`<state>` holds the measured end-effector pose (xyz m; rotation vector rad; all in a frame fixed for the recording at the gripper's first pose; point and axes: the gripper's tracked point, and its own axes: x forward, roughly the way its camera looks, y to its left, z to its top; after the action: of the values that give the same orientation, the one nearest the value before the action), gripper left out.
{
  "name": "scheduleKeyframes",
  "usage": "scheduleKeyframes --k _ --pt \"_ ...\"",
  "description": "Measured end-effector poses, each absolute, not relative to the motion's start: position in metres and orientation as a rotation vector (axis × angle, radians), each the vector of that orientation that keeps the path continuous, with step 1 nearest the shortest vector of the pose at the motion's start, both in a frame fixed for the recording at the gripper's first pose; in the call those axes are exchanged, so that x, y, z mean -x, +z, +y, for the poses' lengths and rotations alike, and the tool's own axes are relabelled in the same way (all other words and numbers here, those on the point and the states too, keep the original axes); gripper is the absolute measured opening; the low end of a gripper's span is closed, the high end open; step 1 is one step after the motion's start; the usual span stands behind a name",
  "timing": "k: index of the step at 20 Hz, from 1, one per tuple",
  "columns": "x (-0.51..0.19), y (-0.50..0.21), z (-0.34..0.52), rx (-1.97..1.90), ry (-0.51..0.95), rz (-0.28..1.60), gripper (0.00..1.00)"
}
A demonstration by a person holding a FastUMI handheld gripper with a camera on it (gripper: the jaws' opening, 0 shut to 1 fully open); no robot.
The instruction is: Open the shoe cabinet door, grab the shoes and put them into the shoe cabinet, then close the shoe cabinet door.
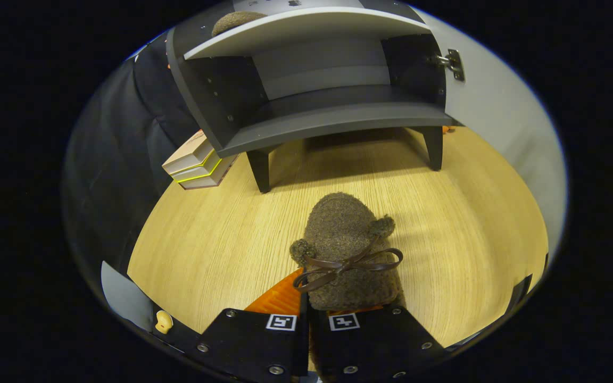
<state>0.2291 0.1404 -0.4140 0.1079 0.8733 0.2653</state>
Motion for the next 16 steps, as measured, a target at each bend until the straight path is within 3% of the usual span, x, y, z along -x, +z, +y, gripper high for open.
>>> scheduleKeyframes --k 16 --pt "-0.256 -0.244 0.138 -0.048 0.264 0.616 0.08"
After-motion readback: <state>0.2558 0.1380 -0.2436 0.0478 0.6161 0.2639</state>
